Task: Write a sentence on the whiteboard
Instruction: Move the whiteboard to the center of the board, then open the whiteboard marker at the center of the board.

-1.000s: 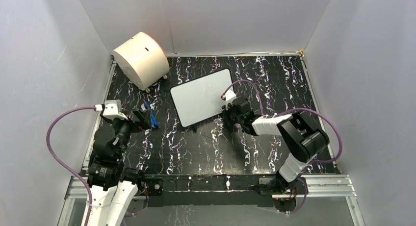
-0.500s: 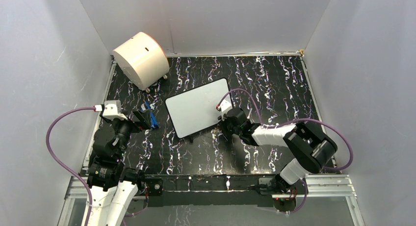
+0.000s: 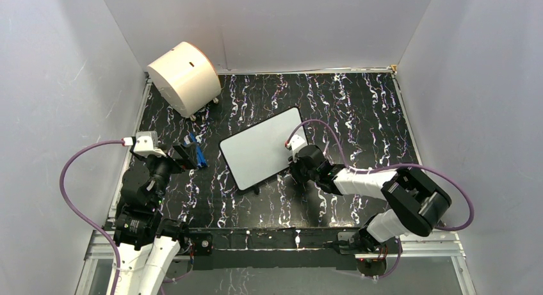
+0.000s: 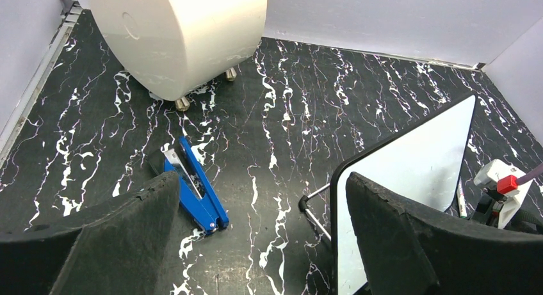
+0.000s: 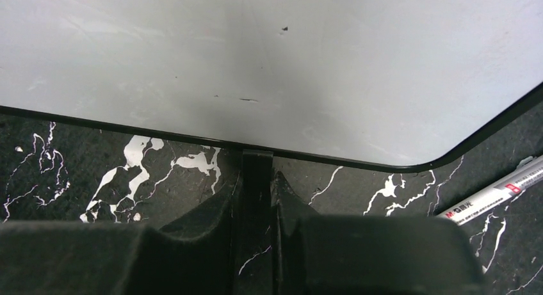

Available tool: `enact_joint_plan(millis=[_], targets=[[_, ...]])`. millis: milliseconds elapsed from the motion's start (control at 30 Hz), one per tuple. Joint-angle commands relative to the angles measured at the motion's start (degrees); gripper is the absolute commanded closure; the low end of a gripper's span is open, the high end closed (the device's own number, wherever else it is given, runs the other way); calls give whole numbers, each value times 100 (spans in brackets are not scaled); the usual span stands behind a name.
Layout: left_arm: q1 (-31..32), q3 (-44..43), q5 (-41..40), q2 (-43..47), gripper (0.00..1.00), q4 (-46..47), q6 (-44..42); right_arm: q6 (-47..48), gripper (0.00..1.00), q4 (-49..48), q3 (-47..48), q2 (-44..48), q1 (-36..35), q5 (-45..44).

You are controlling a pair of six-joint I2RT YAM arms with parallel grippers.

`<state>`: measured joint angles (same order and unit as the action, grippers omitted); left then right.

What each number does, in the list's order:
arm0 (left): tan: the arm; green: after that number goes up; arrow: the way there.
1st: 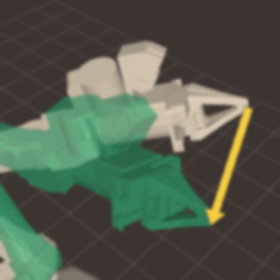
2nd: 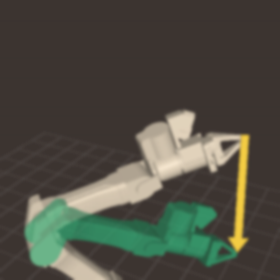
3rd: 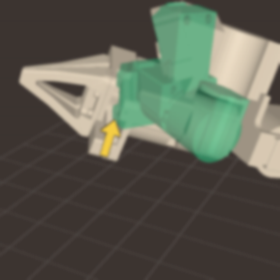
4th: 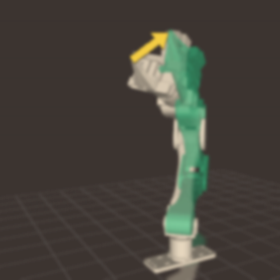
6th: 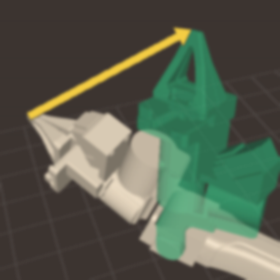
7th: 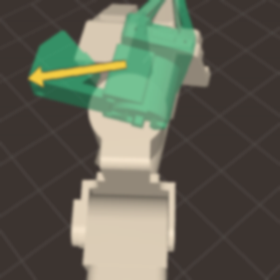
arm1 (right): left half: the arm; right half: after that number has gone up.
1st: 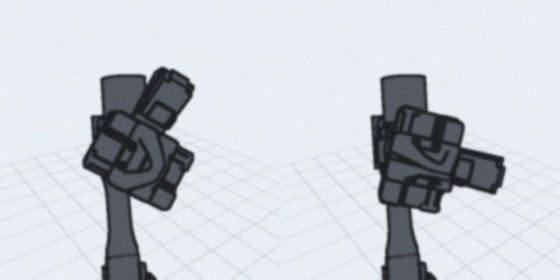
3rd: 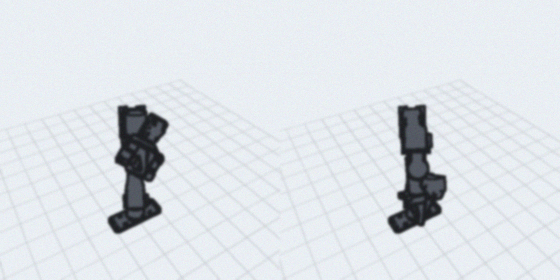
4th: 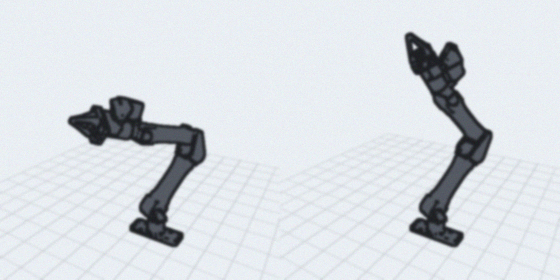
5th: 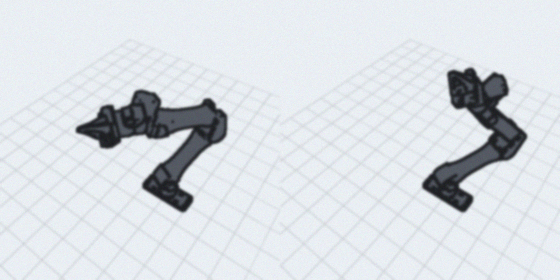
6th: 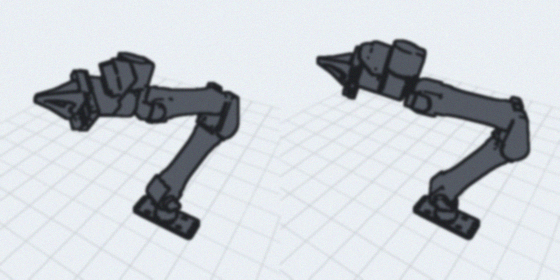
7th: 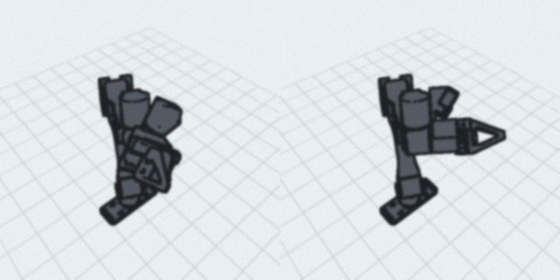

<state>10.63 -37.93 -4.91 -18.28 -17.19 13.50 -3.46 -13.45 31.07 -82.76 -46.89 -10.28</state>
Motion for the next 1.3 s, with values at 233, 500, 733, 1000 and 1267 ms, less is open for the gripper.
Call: enact_joint_plan(millis=[233,500,733,1000,1267], targets=[[18,14,52,44,2,56,-32,-263,53,608,126,865,-6,-426],[18,15,-19,62,2,107,120,-712,30,1554,462,1766,445,-1221],[31,55,-74,131,2,132,272,-1099,20,1906,652,1846,1803,-971],[123,67,39,157,2,151,214,-1676,20,2255,1291,848,2502,-741],[147,71,245,172,2,198,163,-1898,28,2569,2015,-203,2504,-470]])
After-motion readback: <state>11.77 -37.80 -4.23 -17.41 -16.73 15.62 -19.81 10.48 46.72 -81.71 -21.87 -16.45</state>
